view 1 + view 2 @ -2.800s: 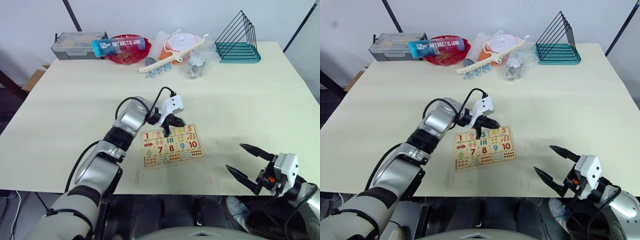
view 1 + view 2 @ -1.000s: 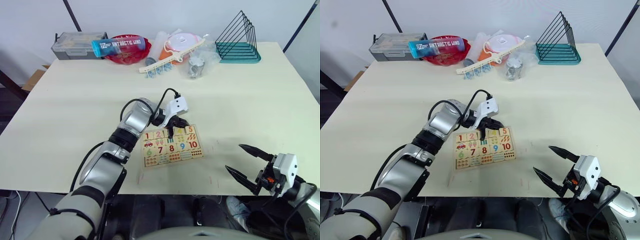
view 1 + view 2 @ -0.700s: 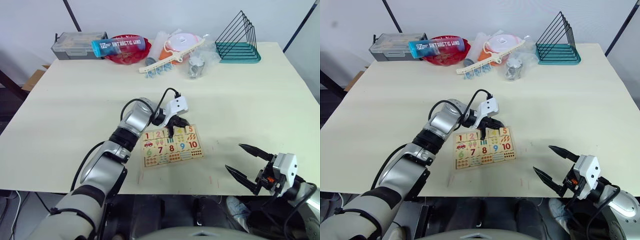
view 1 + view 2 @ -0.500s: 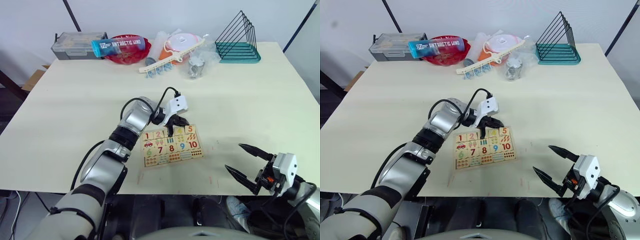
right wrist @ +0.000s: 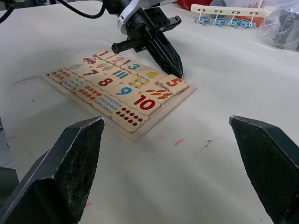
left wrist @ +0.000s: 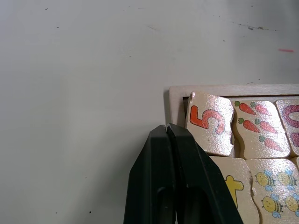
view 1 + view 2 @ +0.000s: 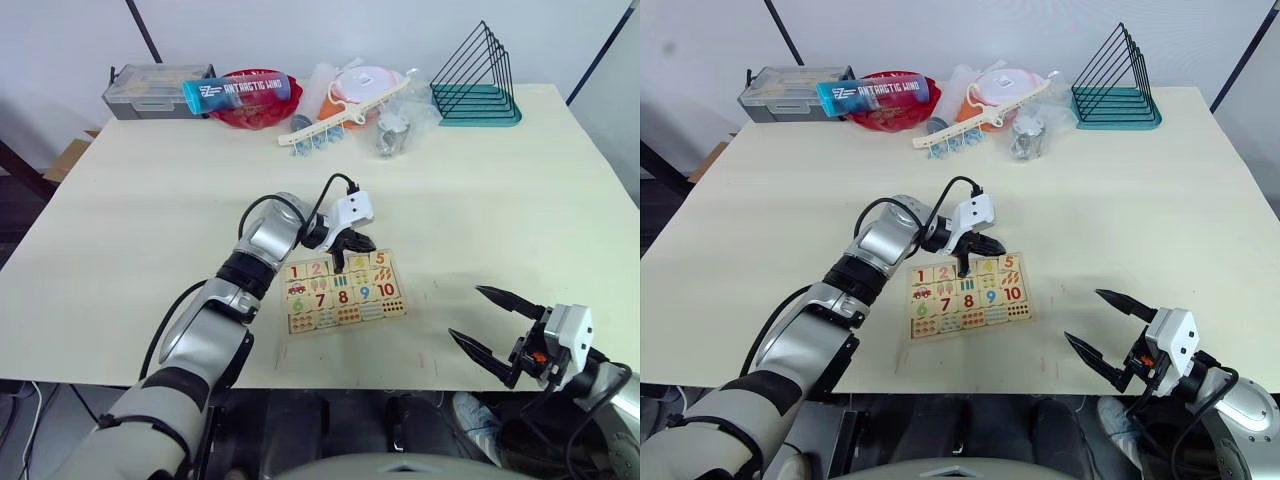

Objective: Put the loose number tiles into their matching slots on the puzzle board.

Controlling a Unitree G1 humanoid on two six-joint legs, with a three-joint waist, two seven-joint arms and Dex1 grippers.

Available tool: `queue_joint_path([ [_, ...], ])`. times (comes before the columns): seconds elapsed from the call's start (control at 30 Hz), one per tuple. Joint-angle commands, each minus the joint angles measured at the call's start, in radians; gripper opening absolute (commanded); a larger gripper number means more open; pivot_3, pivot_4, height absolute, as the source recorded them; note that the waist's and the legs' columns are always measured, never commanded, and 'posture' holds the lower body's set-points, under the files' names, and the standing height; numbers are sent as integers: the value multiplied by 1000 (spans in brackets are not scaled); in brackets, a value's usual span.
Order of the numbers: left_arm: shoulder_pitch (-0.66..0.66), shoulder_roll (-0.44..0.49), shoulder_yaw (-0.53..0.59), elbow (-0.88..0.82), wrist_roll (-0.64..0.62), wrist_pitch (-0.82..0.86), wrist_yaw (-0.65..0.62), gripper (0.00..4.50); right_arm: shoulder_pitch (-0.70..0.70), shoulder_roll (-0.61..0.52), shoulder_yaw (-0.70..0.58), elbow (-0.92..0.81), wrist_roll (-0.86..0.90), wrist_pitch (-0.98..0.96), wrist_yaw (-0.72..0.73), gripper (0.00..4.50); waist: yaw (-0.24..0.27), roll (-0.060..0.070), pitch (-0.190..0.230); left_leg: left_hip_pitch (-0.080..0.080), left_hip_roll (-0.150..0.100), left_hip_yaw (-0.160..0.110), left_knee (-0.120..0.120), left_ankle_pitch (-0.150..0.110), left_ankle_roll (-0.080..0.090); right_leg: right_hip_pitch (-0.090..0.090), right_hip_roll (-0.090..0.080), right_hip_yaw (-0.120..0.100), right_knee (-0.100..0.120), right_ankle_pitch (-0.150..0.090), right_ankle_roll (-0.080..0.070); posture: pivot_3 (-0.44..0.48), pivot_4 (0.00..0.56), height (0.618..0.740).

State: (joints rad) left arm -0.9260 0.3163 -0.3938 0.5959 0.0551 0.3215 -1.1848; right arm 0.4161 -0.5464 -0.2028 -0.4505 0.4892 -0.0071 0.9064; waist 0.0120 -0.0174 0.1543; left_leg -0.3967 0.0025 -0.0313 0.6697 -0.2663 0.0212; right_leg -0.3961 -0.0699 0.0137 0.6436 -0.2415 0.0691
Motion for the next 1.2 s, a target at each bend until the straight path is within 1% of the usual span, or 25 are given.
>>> queue_joint_path([
  [0.03,5,1,4,-41,-7,-6,-15,69,1,-3,-8,-15,8,-10,0,4500,0,0,0,0,0,0,0,0,0,0,0,0,0,0,0,0,150,740],
  [1.2,16,-1,15,-63,-15,-26,-20,69,-8,-8,-10,-3,9,-6,8,4500,0,0,0,0,0,0,0,0,0,0,0,0,0,0,0,0,150,740],
])
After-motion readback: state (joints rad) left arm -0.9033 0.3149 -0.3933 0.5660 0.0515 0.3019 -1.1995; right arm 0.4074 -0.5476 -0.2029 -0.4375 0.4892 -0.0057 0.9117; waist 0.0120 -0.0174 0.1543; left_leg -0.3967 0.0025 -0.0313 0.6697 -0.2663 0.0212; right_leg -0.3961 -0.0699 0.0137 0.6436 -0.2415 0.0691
